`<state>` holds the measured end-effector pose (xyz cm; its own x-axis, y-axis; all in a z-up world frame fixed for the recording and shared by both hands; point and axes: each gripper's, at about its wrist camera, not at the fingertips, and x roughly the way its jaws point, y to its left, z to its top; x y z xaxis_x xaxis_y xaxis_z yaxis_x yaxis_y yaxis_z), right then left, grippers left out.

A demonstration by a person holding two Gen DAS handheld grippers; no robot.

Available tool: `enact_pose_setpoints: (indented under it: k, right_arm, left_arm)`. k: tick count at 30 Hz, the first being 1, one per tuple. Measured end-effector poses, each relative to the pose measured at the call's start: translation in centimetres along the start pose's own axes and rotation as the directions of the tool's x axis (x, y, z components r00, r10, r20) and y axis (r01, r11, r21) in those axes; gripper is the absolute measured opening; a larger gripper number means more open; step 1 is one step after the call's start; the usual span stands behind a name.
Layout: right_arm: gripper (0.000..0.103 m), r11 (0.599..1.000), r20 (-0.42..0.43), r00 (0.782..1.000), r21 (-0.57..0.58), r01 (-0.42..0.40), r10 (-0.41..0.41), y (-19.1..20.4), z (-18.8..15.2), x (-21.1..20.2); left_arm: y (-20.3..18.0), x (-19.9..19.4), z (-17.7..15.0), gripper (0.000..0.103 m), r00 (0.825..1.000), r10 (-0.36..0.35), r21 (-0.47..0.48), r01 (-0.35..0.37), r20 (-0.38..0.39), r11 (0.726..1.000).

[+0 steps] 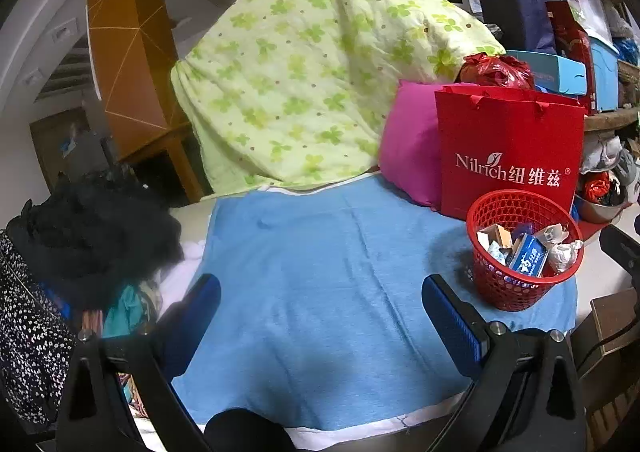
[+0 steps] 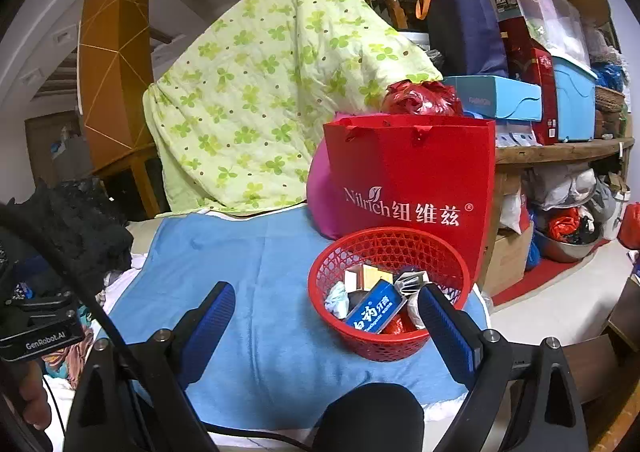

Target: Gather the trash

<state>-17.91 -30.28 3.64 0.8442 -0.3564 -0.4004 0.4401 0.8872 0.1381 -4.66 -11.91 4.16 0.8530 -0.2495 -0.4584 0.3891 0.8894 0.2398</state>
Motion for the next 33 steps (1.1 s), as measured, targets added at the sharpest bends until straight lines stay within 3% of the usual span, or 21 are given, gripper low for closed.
enact_pose_setpoints:
  k: [33]
  right_arm:
    - [0.095, 1.0, 0.005, 1.0, -0.005, 0.016, -0.016, -0.38, 0.03, -0.36]
  left_arm:
    - [-0.38, 0.06, -0.59, 0.1, 1.0, -0.016, 0.012, 0.016, -0.01, 1.0]
